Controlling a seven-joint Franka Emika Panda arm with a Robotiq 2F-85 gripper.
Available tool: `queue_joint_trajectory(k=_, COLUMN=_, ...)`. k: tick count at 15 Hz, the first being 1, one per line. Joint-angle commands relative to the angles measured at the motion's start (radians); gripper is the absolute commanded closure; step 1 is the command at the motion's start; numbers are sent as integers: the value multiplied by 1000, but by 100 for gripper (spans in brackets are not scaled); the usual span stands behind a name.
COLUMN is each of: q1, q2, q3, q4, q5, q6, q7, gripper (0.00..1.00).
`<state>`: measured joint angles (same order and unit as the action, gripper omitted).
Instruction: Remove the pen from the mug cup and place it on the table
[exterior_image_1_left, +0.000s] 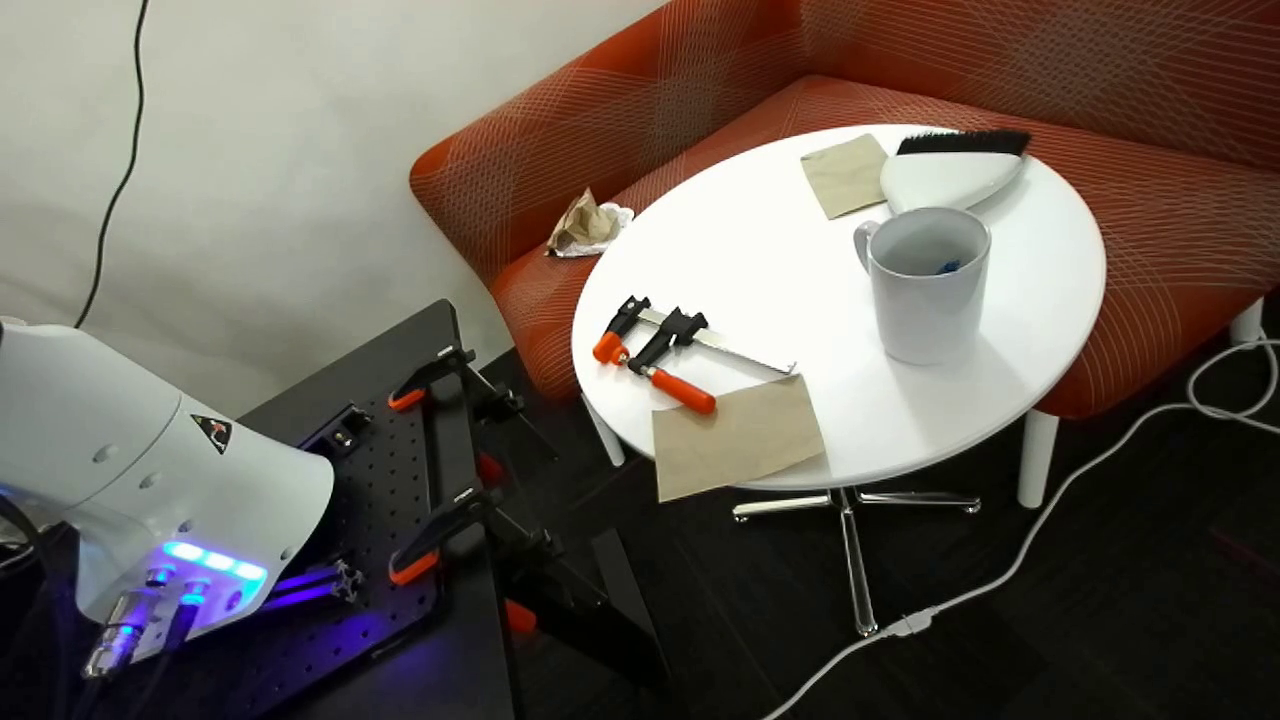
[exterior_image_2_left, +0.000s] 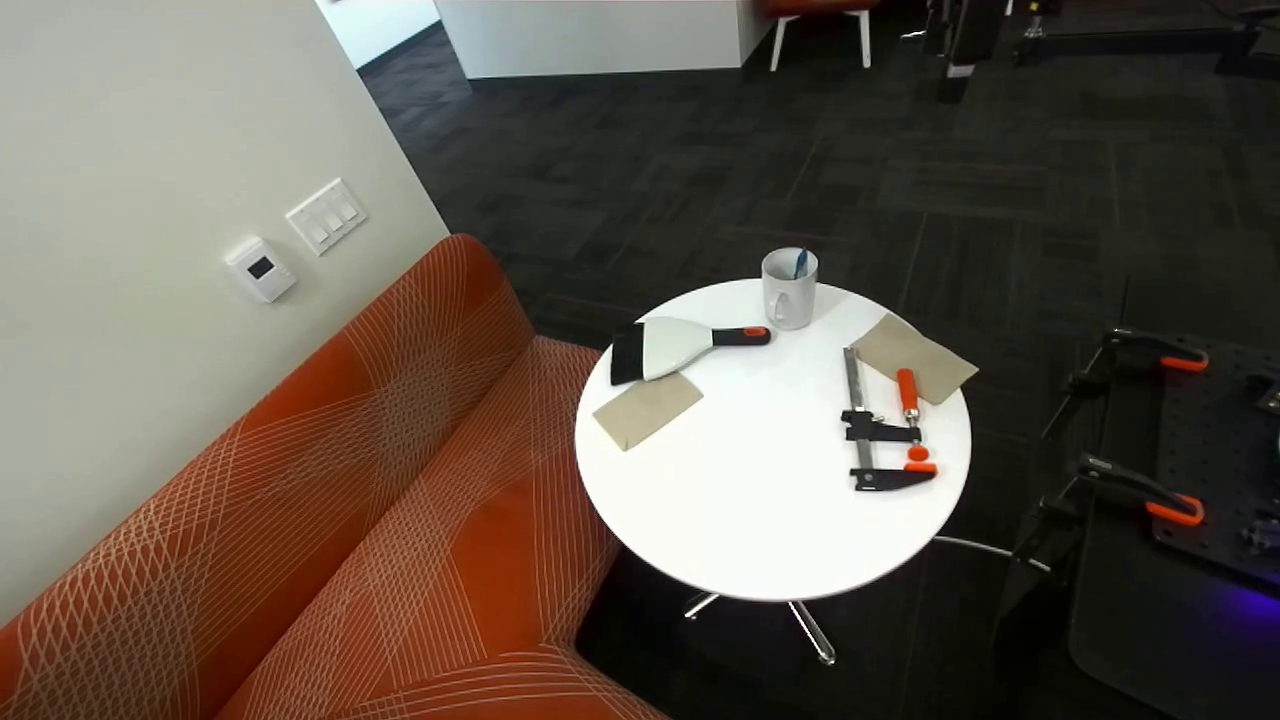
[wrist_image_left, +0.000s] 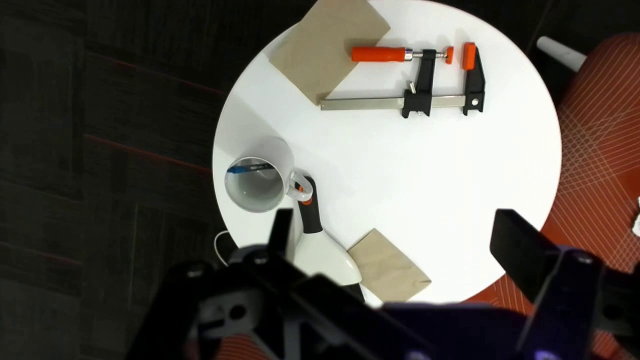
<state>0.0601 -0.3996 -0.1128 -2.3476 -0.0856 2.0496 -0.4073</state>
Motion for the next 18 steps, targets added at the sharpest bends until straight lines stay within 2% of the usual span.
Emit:
queue_joint_trajectory(k=1, q1=-11, q2=6, q3=10, q4=2, q5=4, q6=-2, q7=-3, gripper=0)
queue_joint_trajectory(k=7, q1=-12, q2=-5, q3=8, q4=2, q5=4, q6=-2, q7=-3, gripper=0)
queue_joint_trajectory(k=9, q1=-9, q2=28, q3=6, q4=26, q5=-14, q6=11, q7=-35, gripper=0)
queue_joint_trajectory(k=18, q1=-26, q2=296, q3=12, q4=160, q5=-150, q6=71, q7=-194, gripper=0)
